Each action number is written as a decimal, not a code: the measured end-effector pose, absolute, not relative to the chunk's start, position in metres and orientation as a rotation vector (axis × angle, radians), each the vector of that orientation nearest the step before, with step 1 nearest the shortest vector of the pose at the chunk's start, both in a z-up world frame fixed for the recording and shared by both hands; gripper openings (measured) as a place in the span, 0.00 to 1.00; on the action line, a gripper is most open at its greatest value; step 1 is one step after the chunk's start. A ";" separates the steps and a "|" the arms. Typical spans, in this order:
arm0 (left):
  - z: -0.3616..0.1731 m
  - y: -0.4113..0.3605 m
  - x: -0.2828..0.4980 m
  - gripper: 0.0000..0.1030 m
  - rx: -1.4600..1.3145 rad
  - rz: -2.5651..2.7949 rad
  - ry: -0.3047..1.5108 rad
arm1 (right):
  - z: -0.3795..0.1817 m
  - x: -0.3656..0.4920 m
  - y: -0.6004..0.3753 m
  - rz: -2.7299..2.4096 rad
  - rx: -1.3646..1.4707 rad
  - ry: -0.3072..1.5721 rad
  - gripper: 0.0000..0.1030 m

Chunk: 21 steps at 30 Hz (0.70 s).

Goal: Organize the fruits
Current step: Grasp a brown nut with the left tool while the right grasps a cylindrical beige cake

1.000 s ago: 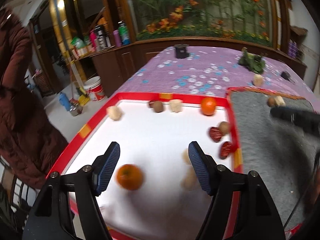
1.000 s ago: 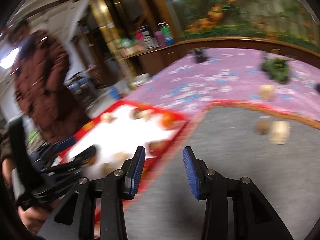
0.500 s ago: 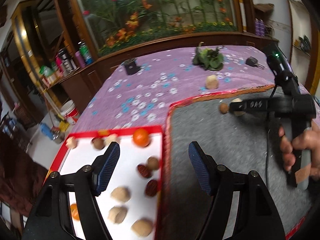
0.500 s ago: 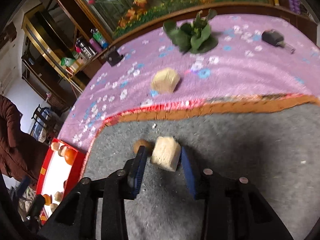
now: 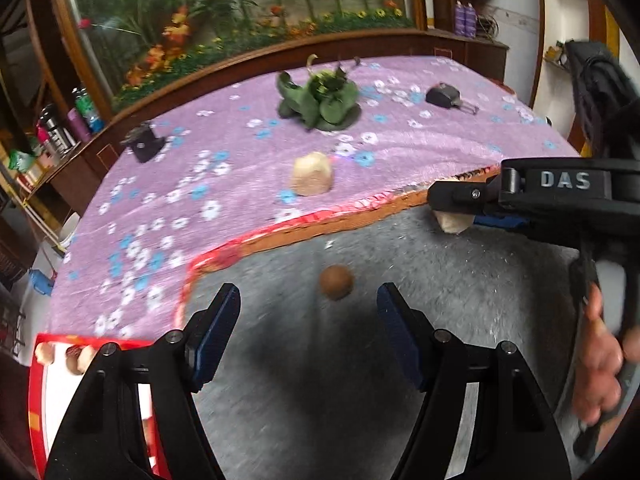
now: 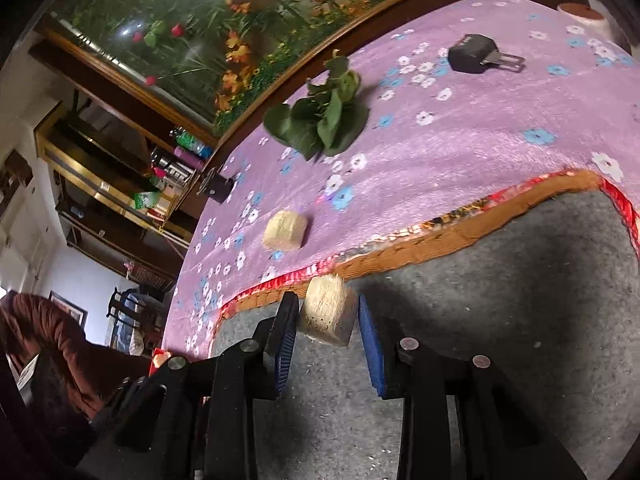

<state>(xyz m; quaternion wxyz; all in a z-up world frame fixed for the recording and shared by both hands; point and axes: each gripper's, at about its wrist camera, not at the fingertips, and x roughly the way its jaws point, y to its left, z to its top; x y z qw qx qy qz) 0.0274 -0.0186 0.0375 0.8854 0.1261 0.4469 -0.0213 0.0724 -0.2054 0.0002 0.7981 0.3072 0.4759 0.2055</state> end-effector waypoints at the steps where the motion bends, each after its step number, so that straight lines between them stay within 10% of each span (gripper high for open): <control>1: 0.034 -0.021 0.031 0.55 0.271 -0.046 0.936 | -0.002 0.073 -0.206 0.443 0.673 1.030 0.31; 7: 0.013 -0.024 0.048 0.23 0.273 -0.073 0.998 | -0.009 0.080 -0.207 0.441 0.697 1.064 0.31; 21: 0.021 -0.016 0.040 0.18 0.223 -0.062 0.940 | 0.006 0.072 -0.197 0.479 0.640 1.000 0.31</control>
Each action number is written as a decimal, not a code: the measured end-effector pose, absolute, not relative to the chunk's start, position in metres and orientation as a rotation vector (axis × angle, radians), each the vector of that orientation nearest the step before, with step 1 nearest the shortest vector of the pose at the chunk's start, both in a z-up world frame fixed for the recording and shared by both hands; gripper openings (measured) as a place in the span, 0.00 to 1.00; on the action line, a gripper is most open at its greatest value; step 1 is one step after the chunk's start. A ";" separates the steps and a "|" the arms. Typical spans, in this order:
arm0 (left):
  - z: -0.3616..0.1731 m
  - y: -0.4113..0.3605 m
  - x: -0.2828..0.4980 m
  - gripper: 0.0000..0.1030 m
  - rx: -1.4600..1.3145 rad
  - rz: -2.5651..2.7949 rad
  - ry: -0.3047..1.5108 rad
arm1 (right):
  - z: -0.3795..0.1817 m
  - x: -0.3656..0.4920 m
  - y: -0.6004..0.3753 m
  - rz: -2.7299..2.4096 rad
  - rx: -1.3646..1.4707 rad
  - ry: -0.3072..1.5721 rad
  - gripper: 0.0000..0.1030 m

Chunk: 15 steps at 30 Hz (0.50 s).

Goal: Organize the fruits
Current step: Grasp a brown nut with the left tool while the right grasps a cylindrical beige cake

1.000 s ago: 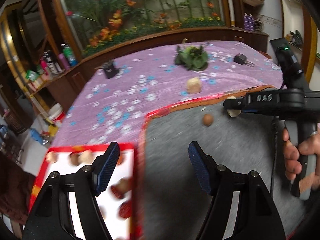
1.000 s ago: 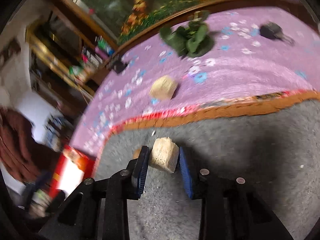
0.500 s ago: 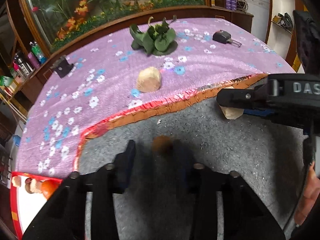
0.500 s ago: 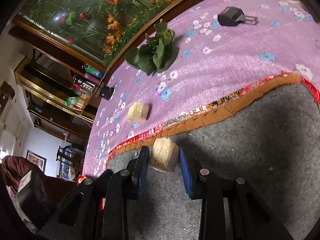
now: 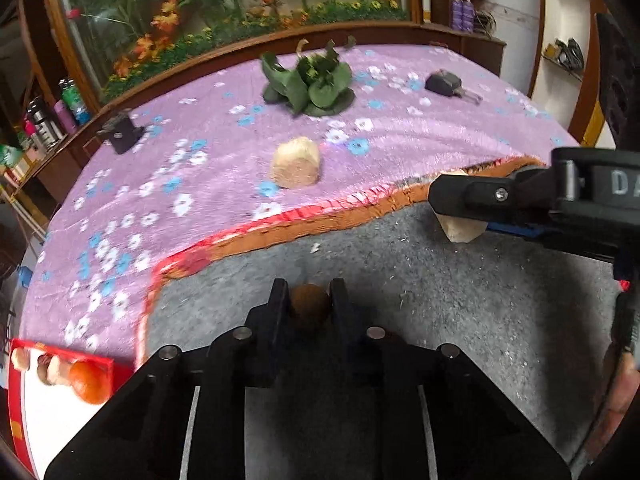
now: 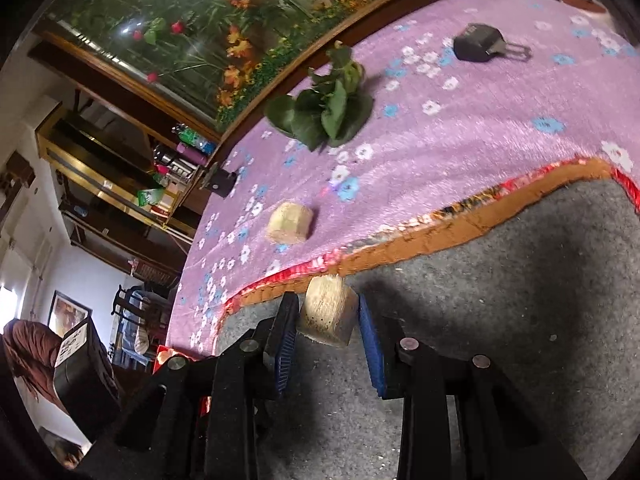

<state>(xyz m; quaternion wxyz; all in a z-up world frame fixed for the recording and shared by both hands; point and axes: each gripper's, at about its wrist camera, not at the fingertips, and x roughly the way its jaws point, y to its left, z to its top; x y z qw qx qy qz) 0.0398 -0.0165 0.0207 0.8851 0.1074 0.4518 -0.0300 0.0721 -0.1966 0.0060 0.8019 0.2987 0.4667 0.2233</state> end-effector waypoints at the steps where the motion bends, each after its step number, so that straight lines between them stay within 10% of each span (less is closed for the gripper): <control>1: 0.026 -0.014 0.035 0.18 0.217 -0.055 0.923 | 0.010 0.070 -0.194 0.498 0.630 0.982 0.31; 15: 0.106 0.054 -0.076 0.18 0.190 0.196 0.693 | 0.047 0.025 -0.138 0.711 0.438 0.835 0.30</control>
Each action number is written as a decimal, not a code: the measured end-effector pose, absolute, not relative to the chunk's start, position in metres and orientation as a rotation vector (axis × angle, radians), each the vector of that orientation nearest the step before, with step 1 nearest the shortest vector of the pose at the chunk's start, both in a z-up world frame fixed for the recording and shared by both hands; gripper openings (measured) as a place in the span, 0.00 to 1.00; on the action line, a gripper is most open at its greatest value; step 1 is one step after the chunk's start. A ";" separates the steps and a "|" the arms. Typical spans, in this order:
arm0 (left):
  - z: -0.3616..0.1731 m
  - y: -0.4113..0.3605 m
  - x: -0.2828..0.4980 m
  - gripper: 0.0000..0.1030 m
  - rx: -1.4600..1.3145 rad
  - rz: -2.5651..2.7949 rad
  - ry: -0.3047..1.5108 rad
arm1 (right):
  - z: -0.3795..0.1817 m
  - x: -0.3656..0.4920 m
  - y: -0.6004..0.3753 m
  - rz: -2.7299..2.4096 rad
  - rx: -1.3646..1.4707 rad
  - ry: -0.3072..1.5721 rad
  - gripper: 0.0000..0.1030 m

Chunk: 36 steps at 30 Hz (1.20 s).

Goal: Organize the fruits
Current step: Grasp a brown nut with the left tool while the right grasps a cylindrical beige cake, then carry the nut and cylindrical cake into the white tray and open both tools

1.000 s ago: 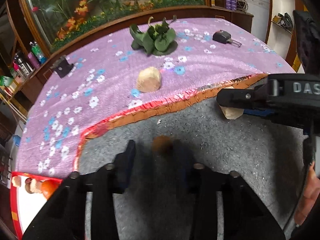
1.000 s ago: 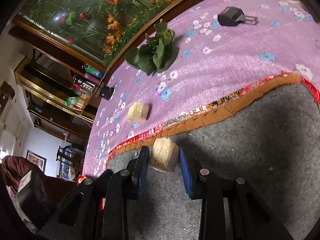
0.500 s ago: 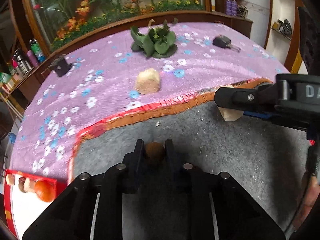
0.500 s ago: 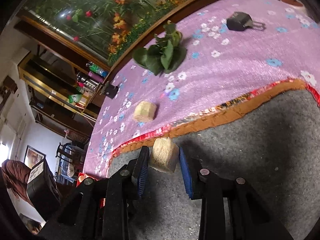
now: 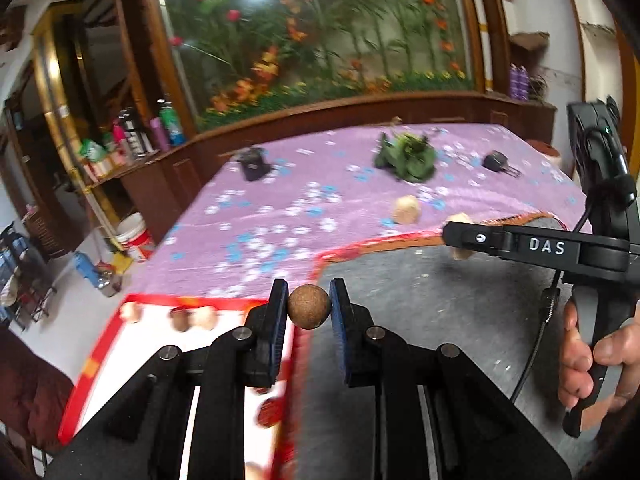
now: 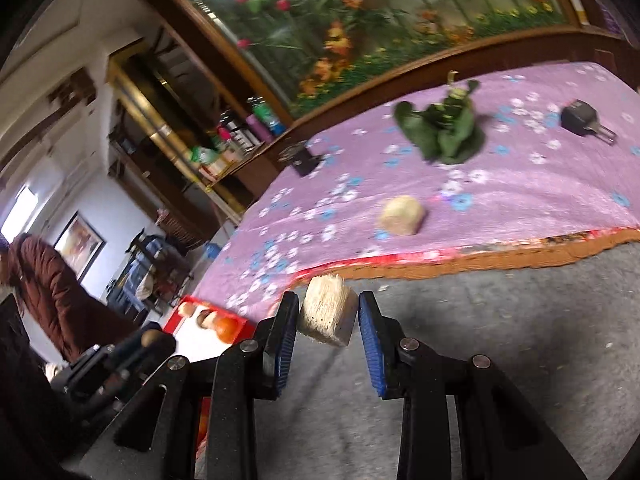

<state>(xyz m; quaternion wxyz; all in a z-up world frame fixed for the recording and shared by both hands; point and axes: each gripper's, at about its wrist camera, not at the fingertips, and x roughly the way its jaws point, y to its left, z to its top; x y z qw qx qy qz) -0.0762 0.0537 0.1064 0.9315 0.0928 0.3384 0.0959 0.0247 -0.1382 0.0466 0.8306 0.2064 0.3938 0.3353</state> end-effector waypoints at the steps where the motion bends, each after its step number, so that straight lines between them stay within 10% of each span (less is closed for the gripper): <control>1: 0.110 0.060 -0.082 0.18 0.187 0.209 0.684 | 0.049 0.020 -0.135 0.714 0.434 0.833 0.30; 36: 0.106 0.208 -0.182 0.18 -0.008 0.463 0.605 | 0.069 -0.133 0.050 0.993 0.128 0.883 0.30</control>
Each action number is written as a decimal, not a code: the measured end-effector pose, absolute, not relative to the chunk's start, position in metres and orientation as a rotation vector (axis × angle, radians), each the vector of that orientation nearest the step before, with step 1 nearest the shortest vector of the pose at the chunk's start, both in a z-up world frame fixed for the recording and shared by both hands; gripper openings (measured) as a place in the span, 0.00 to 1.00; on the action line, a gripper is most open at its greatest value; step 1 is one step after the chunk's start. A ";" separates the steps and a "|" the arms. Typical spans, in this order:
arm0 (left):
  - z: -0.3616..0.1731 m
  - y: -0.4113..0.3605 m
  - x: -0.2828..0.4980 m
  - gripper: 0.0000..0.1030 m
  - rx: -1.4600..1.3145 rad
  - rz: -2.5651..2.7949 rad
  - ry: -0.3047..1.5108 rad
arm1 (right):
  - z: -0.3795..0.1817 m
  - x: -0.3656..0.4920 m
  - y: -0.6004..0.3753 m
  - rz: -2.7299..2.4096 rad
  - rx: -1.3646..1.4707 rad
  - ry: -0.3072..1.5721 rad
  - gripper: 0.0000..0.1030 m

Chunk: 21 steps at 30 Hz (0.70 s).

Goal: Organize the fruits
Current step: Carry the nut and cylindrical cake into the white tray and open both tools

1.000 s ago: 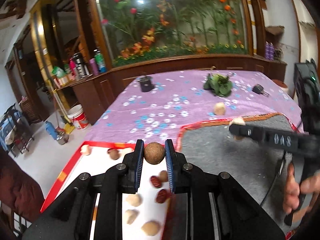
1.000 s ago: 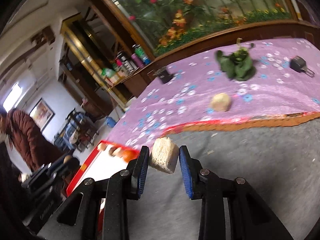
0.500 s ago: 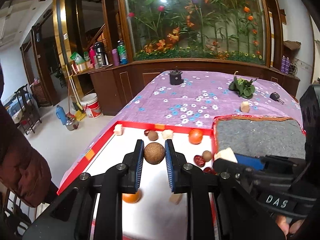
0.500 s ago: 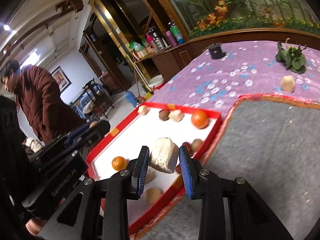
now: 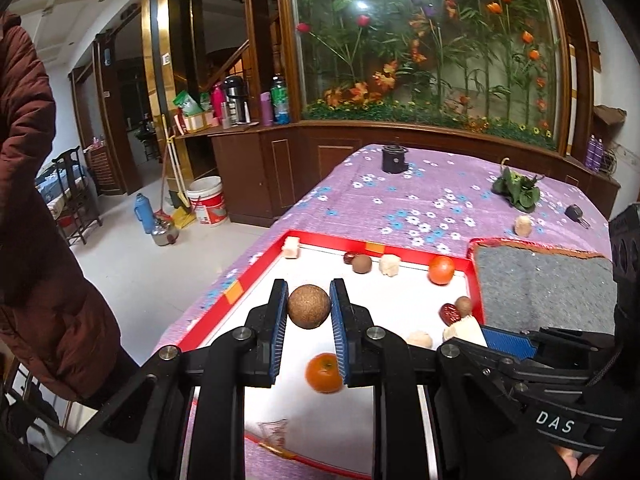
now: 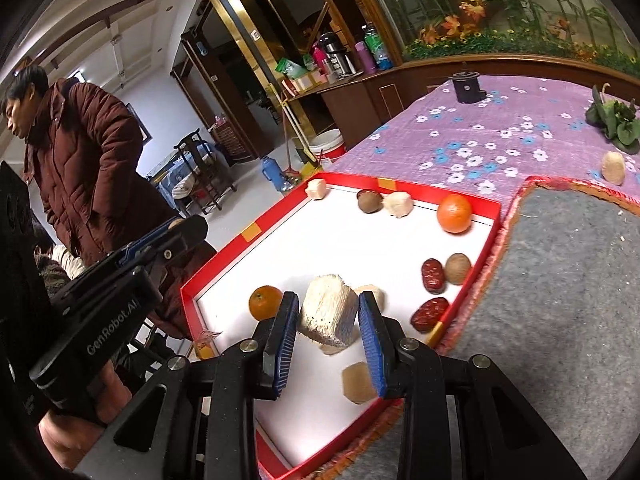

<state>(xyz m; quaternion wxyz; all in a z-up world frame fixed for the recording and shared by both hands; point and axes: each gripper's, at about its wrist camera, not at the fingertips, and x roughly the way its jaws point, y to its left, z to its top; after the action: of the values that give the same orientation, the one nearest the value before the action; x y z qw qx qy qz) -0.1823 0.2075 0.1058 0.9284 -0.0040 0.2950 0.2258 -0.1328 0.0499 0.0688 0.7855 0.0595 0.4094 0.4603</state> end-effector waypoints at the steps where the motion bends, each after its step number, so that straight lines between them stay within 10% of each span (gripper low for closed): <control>1: 0.106 0.208 -0.183 0.18 -0.008 0.467 0.602 | 0.070 -0.134 0.050 0.994 0.127 0.881 0.30; 21: 0.085 0.213 -0.168 0.18 0.025 0.490 0.692 | 0.052 -0.124 0.063 0.976 0.100 0.956 0.30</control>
<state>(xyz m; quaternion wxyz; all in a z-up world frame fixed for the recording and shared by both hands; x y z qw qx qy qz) -0.1684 0.2131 0.0845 0.9114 0.0121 0.3356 0.2377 -0.1241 0.0627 0.0524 0.7743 0.0463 0.4417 0.4508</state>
